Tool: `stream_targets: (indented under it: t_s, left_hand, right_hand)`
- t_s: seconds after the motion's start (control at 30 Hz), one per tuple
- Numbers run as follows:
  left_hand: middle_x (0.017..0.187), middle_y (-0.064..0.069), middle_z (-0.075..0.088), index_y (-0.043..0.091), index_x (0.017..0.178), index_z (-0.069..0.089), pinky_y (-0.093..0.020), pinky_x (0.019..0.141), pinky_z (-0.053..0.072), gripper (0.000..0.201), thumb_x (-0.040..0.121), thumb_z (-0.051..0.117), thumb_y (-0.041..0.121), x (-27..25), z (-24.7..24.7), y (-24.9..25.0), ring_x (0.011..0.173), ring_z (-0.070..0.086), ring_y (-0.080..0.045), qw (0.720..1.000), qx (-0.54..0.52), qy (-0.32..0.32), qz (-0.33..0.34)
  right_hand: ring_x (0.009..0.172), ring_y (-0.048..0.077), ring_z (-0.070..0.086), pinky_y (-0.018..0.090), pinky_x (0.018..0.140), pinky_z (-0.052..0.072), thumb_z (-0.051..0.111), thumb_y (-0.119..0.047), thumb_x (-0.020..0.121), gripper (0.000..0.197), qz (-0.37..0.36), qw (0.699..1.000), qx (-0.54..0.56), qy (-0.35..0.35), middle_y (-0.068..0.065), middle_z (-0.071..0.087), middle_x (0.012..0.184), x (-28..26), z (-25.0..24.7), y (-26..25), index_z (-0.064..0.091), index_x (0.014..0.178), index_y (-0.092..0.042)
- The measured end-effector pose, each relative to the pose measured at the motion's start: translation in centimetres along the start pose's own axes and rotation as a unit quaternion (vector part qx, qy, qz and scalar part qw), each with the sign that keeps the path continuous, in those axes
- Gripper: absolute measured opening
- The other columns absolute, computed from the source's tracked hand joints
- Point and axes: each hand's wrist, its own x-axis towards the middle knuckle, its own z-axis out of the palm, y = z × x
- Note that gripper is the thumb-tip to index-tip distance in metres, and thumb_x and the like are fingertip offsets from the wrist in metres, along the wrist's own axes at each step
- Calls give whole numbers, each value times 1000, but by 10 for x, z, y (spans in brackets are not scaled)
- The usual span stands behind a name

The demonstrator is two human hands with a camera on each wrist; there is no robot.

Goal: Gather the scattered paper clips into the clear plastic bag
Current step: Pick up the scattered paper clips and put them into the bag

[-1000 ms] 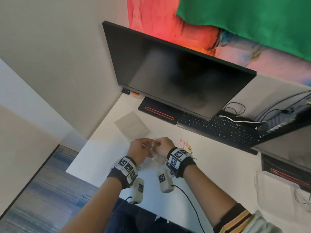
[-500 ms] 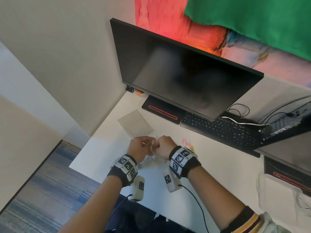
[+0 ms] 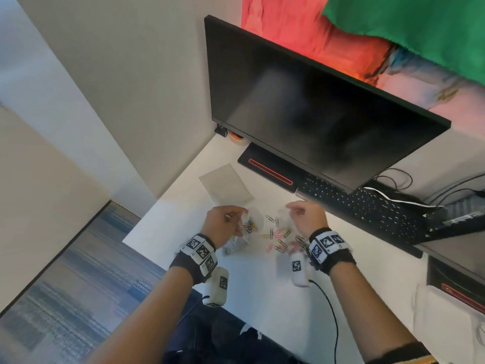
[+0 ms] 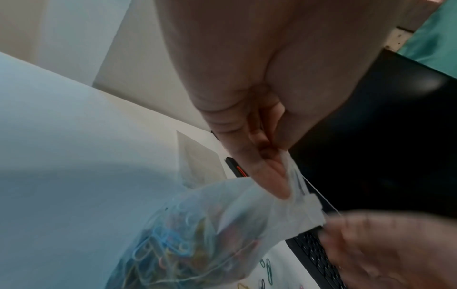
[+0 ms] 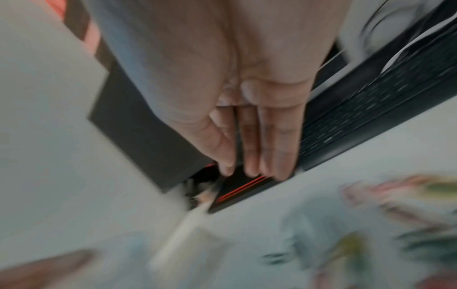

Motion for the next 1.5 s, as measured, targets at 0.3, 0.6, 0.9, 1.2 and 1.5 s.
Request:
stream_targets:
  t_s: [0.3,0.6,0.9,1.2,1.5]
  left_hand:
    - [70,-8,62,7,103,73,-43,74,62,22,98,52,4,-4,-8,-5,69,66,-30,999,-39,14,-14]
    - [77,-11,62,4,108,72,-41,74,62,21,98,54,7,-5,-1,-2,68,67,-27,999,-24,8,-21]
    - [75,-12,62,3,102,72,-30,62,62,19,97,54,1,-8,13,0,59,64,-24,999,-15,7,-39]
    - [72,-8,62,7,103,72,-28,62,62,20,99,52,6,-8,22,6,58,67,-19,999,16,-4,-39]
    - [76,-8,70,21,93,73,-54,72,61,26,98,52,8,-9,23,7,71,74,-34,998,49,-19,-19]
  right_hand:
    - [142,35,20,54,114,25,27,-54,92,58,-32,945,-286,-156,5,23,155,10,45,72,37,140,-24]
    - [104,28,57,31,87,48,46,-11,94,35,-198,898,-349,-180,5,52,121,-10,55,83,57,126,-19]
    - [82,19,72,27,83,58,75,-12,81,13,56,997,-36,-50,4,76,92,-1,14,85,79,93,-14]
    - [81,23,72,25,76,59,70,7,78,24,168,840,481,-188,18,74,94,-15,-8,16,70,101,3]
    - [64,9,72,19,41,51,70,-5,83,11,59,976,184,-104,3,74,76,-36,38,-40,77,90,-10]
